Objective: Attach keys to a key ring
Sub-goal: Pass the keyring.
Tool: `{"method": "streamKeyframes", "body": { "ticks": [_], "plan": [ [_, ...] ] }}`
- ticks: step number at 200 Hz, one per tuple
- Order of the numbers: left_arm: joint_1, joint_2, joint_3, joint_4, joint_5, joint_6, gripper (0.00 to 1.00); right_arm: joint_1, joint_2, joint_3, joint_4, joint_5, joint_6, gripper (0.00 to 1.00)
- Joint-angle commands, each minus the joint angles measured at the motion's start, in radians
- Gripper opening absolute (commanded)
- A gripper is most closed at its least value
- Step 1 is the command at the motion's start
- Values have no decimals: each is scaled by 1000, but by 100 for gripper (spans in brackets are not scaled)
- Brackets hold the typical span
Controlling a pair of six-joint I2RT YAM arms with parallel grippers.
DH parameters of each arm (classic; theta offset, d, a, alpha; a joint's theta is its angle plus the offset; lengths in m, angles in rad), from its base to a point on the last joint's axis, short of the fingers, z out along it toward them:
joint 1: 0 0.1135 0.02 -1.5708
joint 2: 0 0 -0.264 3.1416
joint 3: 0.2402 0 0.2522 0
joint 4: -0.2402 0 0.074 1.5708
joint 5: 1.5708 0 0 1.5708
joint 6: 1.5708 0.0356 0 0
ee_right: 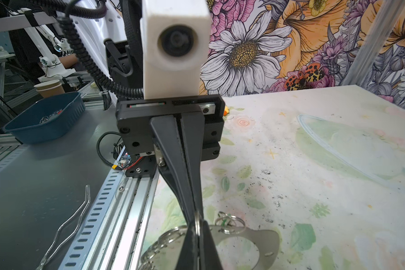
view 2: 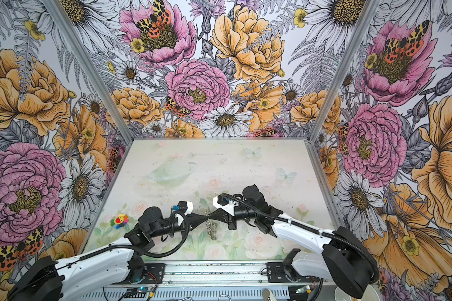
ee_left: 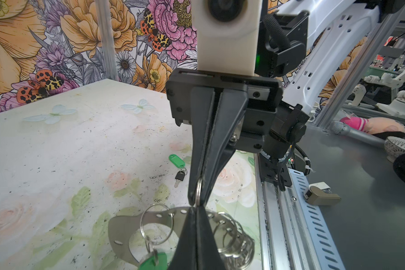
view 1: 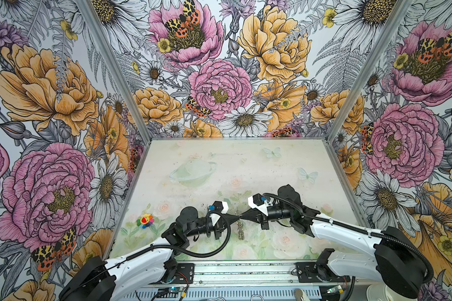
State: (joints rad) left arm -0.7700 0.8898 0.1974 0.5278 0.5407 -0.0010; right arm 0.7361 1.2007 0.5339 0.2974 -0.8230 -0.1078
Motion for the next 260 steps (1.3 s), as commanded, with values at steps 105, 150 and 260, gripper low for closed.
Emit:
{"method": "streamKeyframes", "body": {
  "ticks": [105, 150, 260],
  "plan": [
    [-23, -11, 39, -68, -21, 55, 0, 3, -65, 69, -253, 123, -106, 13],
    [-25, -11, 45, -76, -18, 55, 0, 3, -101, 91, -292, 164, -119, 14],
    [-34, -12, 63, -108, -33, 66, 0, 52, -119, 260, -605, 218, -181, 21]
  ]
}}
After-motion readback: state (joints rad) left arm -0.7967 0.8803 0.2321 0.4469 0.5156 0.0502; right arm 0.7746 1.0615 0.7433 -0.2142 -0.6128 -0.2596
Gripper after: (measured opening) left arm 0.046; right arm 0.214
